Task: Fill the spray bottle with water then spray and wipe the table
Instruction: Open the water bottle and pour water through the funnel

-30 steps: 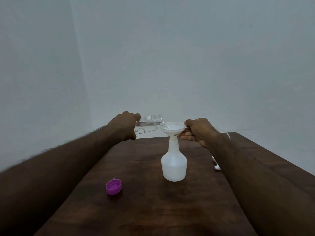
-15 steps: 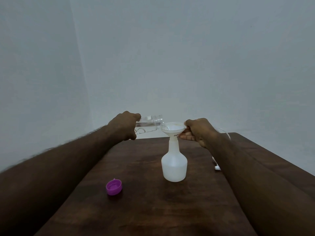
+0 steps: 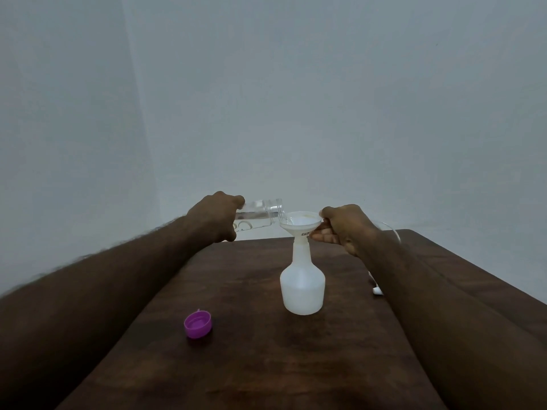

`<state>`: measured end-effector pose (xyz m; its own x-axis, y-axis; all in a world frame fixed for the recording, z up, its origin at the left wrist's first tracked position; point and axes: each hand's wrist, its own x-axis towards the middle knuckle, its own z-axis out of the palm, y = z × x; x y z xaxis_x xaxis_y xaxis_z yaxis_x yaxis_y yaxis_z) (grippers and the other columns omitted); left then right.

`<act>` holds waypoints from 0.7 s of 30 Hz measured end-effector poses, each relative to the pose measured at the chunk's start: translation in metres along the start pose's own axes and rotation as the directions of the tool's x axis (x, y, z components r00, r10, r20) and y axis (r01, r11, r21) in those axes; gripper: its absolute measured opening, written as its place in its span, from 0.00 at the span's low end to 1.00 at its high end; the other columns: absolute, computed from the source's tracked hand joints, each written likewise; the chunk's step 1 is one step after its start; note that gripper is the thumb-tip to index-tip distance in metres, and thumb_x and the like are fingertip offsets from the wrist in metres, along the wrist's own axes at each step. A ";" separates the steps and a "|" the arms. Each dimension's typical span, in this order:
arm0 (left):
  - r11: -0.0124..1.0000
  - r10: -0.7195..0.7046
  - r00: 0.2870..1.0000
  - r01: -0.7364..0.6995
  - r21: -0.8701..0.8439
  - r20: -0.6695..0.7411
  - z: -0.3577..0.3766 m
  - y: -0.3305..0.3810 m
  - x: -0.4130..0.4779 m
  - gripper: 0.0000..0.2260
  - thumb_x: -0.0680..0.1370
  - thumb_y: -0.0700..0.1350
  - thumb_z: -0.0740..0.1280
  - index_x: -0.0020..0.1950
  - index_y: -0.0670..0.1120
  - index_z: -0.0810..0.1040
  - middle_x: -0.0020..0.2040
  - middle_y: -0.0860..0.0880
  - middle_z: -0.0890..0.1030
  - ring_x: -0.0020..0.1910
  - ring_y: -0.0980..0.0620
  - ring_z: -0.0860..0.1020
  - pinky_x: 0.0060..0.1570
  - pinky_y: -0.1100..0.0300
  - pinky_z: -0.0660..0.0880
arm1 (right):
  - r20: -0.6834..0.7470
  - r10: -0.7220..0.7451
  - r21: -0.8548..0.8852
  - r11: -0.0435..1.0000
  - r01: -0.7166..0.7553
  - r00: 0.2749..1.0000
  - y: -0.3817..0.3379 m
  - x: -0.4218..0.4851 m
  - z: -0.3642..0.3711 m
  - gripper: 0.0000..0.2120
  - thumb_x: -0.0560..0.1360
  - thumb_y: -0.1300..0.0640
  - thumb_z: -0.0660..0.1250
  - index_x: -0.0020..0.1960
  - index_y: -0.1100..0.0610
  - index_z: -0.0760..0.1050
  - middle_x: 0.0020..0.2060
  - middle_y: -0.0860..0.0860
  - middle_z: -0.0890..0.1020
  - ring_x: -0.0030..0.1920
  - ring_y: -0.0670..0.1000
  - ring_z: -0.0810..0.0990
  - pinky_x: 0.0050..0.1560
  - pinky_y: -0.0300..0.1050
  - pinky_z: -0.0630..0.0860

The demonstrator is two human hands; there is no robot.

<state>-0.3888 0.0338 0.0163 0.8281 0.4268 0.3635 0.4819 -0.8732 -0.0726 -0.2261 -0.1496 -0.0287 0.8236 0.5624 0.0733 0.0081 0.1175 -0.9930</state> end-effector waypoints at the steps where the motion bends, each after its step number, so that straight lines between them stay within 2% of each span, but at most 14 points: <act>1: 1.000 -0.003 1.000 0.003 0.001 0.000 0.000 0.000 0.000 0.28 0.68 0.40 0.74 0.66 0.49 0.71 0.35 0.53 0.67 0.39 0.47 0.73 0.41 0.55 0.76 | 0.000 -0.002 0.003 1.000 0.002 1.000 0.000 0.000 0.000 0.13 0.79 0.66 0.60 0.61 0.73 0.71 0.43 0.66 0.81 0.31 0.55 0.84 0.30 0.44 0.83; 9: 1.000 -0.008 1.000 0.008 0.026 -0.008 -0.005 0.005 0.000 0.27 0.68 0.39 0.73 0.66 0.48 0.71 0.41 0.50 0.67 0.38 0.47 0.72 0.37 0.57 0.71 | -0.005 -0.002 0.007 1.000 0.002 1.000 0.001 0.001 -0.001 0.13 0.79 0.67 0.60 0.60 0.74 0.72 0.39 0.64 0.81 0.29 0.55 0.84 0.30 0.44 0.83; 14: 0.999 -0.007 1.000 0.008 0.035 -0.008 -0.005 0.006 0.000 0.27 0.68 0.38 0.73 0.66 0.47 0.71 0.36 0.52 0.65 0.34 0.49 0.70 0.36 0.57 0.71 | -0.009 -0.004 0.003 1.000 0.004 1.000 0.001 0.002 -0.002 0.13 0.79 0.66 0.61 0.60 0.74 0.72 0.40 0.65 0.81 0.33 0.57 0.84 0.35 0.46 0.84; 19: 1.000 -0.010 1.000 0.010 0.028 -0.009 -0.005 0.006 0.000 0.27 0.68 0.39 0.73 0.66 0.48 0.71 0.40 0.50 0.67 0.35 0.49 0.70 0.37 0.57 0.71 | -0.007 -0.003 0.008 1.000 0.003 1.000 0.001 0.001 -0.002 0.12 0.79 0.66 0.60 0.59 0.73 0.72 0.38 0.64 0.81 0.28 0.55 0.84 0.31 0.45 0.83; 21: 0.999 -0.008 1.000 0.009 0.032 -0.009 -0.005 0.006 0.000 0.27 0.68 0.39 0.73 0.66 0.48 0.71 0.37 0.52 0.66 0.35 0.48 0.71 0.37 0.57 0.73 | -0.010 -0.003 -0.001 1.000 0.003 1.000 0.002 0.002 -0.002 0.13 0.79 0.66 0.60 0.59 0.74 0.72 0.38 0.64 0.81 0.29 0.55 0.84 0.31 0.45 0.83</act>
<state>-0.3872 0.0274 0.0206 0.8214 0.4318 0.3727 0.4979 -0.8615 -0.0992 -0.2236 -0.1502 -0.0303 0.8292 0.5538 0.0752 0.0108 0.1187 -0.9929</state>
